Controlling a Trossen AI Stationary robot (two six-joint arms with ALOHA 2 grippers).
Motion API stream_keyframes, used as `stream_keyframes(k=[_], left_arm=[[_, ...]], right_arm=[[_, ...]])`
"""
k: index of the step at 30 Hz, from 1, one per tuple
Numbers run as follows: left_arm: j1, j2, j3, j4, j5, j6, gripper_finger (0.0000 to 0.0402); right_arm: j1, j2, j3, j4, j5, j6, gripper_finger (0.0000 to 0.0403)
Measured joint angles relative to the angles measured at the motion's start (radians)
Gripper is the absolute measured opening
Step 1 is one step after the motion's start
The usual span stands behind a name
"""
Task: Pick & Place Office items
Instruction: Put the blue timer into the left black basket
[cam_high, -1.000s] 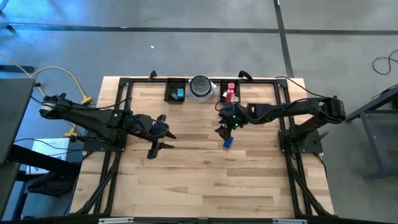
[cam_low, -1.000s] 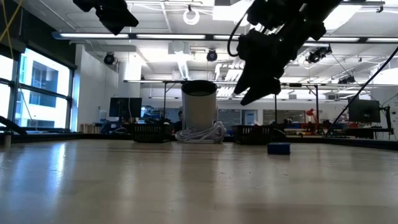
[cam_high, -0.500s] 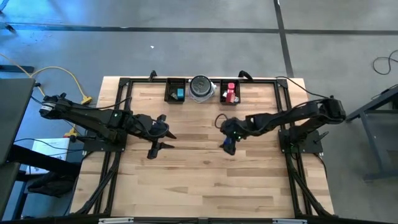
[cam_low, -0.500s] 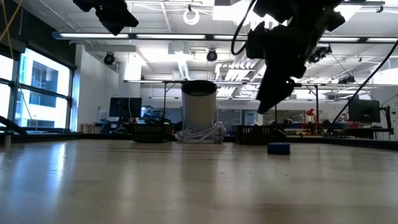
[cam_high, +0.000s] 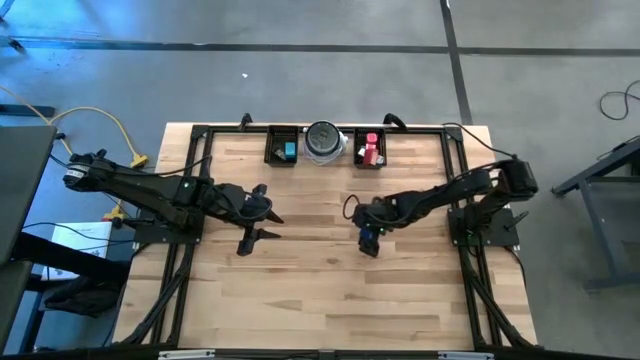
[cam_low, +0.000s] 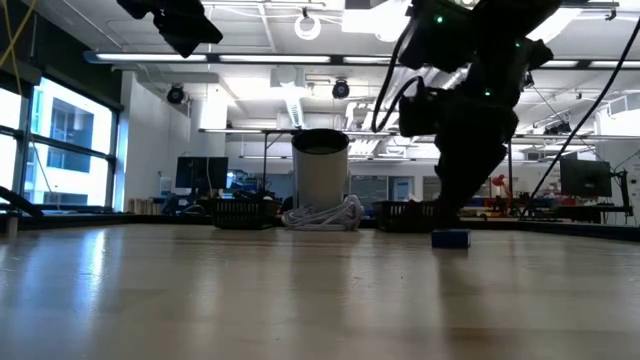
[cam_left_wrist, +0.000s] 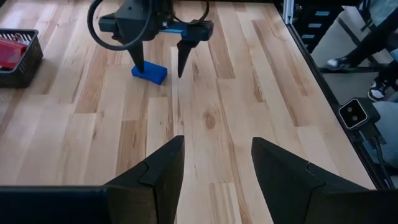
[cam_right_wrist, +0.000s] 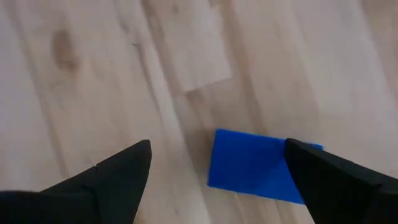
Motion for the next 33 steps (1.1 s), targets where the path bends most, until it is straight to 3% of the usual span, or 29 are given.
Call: stream_keyframes(k=[24,33], left_arm=[[0.000,0.000,0.000,0.000,0.000,0.001,0.0181],[0.000,0.000,0.000,0.000,0.000,0.001,0.0181]], right_arm=[[-0.009,-0.012,0.000,-0.132,0.202,-0.023,0.0355],[-0.027,-0.011,0.000,-0.128,0.166,-0.023,0.0355]])
